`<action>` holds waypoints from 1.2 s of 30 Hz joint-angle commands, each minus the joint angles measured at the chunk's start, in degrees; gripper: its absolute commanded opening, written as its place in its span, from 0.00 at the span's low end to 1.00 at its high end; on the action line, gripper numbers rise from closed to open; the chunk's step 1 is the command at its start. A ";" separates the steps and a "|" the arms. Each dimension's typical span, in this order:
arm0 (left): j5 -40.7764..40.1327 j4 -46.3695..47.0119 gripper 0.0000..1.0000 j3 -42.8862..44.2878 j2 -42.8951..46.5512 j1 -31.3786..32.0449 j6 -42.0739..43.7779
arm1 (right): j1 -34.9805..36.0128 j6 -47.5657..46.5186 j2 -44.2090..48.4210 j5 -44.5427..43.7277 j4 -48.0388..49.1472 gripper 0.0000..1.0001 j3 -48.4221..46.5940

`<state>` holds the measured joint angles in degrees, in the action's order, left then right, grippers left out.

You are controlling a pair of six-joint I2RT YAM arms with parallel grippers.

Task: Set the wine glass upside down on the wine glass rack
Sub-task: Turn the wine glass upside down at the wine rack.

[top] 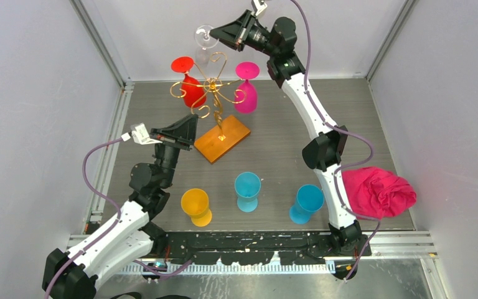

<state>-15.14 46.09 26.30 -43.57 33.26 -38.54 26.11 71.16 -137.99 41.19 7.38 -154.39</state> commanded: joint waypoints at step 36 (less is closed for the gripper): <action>1.33 0.40 0.26 0.93 2.22 0.13 0.33 | 2.26 -10.24 9.35 -1.23 -11.20 0.01 7.32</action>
<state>-14.52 45.45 26.33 -42.44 33.26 -38.54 27.88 63.22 -135.72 39.86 -4.14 -146.23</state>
